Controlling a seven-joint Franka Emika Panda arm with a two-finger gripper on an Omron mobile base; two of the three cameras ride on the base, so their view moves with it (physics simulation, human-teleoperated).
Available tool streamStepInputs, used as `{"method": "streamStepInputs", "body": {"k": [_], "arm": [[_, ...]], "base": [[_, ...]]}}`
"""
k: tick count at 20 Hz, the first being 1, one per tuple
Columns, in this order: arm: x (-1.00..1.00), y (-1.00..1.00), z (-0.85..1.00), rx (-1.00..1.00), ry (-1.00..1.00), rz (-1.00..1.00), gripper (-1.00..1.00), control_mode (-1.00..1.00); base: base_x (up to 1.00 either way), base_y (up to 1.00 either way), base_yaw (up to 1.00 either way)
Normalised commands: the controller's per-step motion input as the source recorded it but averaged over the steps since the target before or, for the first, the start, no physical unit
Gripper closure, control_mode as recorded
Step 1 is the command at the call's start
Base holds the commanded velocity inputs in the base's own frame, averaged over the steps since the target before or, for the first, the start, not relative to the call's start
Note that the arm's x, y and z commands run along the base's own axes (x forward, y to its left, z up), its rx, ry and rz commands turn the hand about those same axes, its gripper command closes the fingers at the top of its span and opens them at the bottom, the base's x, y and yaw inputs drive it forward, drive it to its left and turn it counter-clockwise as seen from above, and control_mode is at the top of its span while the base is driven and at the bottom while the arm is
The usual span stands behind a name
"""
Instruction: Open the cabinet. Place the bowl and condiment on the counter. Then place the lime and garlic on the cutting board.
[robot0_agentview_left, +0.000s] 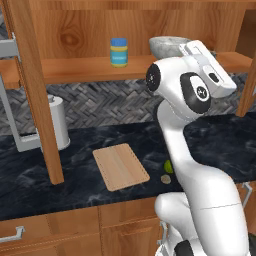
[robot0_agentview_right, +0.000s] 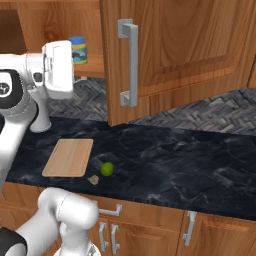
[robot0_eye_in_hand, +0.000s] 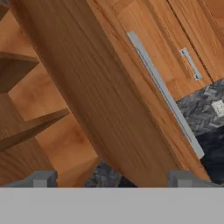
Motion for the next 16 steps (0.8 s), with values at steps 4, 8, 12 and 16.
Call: {"method": "streamStepInputs", "body": {"k": [4, 8, 12, 16], "arm": [[0.36, -0.17, 0.0, 0.05, 0.01, -0.09, -1.0, -1.0], [0.28, -0.19, 0.0, 0.02, 0.0, -0.09, -1.0, -1.0], [0.23, -0.31, 0.0, 0.01, 0.0, -0.09, -1.0, -1.0], [0.24, -0.25, 0.0, 0.0, 0.0, -0.09, -1.0, -1.0]], "base": [[0.0, 0.0, 0.0], [0.0, 0.0, 0.0], [0.0, 0.0, 0.0], [0.0, 0.0, 0.0]]}}
